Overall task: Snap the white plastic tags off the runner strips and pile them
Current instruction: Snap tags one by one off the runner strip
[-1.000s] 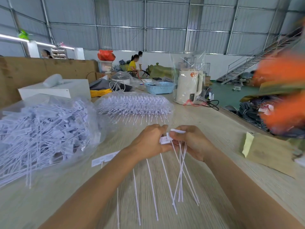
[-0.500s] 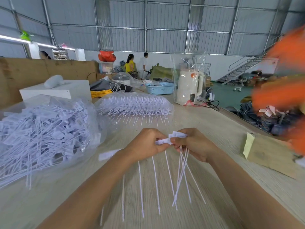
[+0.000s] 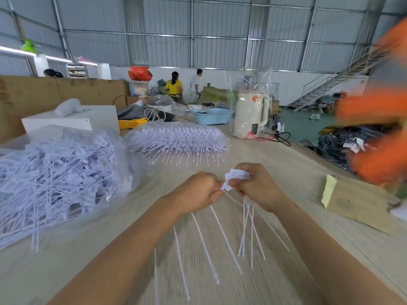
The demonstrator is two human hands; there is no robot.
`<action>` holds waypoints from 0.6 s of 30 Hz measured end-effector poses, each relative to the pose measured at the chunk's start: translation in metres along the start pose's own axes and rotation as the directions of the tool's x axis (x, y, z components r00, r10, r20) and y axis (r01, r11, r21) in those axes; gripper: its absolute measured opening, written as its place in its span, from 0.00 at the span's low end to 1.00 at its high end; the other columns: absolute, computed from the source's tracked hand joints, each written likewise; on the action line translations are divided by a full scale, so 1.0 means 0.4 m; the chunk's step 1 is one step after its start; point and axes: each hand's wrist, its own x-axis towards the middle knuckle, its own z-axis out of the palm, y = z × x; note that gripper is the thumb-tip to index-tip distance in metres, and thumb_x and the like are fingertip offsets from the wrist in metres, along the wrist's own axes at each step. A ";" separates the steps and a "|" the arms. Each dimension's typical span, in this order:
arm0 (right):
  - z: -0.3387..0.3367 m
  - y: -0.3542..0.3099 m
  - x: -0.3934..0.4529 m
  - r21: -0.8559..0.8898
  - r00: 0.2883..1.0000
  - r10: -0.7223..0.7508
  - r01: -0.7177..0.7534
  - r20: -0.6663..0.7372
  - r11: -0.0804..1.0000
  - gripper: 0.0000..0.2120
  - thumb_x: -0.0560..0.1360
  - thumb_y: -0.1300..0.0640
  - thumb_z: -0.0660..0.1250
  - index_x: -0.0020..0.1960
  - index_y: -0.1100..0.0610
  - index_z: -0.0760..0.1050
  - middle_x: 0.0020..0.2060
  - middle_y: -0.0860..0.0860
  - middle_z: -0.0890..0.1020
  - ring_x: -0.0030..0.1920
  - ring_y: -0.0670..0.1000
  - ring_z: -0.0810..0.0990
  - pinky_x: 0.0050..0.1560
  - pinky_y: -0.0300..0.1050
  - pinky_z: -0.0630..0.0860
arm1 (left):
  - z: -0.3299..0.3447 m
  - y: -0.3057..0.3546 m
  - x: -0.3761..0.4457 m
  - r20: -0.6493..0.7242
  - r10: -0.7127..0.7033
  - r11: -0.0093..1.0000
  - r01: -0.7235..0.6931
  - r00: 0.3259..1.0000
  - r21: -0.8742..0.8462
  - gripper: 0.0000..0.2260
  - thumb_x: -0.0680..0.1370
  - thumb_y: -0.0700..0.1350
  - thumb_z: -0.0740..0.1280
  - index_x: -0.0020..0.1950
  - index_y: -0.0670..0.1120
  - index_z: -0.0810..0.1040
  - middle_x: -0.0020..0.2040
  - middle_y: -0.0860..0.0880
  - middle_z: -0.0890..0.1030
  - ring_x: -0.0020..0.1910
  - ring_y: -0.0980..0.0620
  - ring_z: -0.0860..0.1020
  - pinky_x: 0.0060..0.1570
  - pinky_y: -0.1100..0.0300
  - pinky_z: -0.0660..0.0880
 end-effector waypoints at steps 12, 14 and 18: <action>-0.176 -0.004 0.020 0.898 0.968 0.231 -0.019 -0.093 0.440 0.04 0.79 0.66 0.56 0.50 0.62 0.69 0.34 0.51 0.70 0.24 0.43 0.68 0.26 0.31 0.70 | 0.043 -0.045 -0.020 0.230 -0.123 0.969 0.167 0.965 -0.182 0.12 0.78 0.44 0.65 0.42 0.35 0.75 0.41 0.37 0.74 0.46 0.41 0.75 0.44 0.63 0.68; -0.148 -0.019 0.018 0.898 0.981 0.189 -0.053 -0.034 0.436 0.05 0.79 0.66 0.56 0.54 0.64 0.69 0.33 0.51 0.71 0.25 0.43 0.69 0.27 0.31 0.71 | 0.046 -0.042 -0.019 0.329 -0.104 0.968 0.171 0.938 -0.183 0.07 0.78 0.41 0.65 0.50 0.38 0.76 0.49 0.39 0.75 0.58 0.42 0.73 0.55 0.63 0.67; -0.077 -0.051 0.008 0.764 0.987 0.158 -0.107 0.006 0.637 0.04 0.78 0.65 0.60 0.45 0.62 0.72 0.30 0.51 0.72 0.26 0.45 0.71 0.27 0.34 0.72 | 0.003 0.005 -0.011 0.121 -0.213 0.860 0.245 0.970 -0.447 0.08 0.80 0.44 0.63 0.56 0.44 0.78 0.54 0.44 0.75 0.57 0.50 0.74 0.59 0.60 0.69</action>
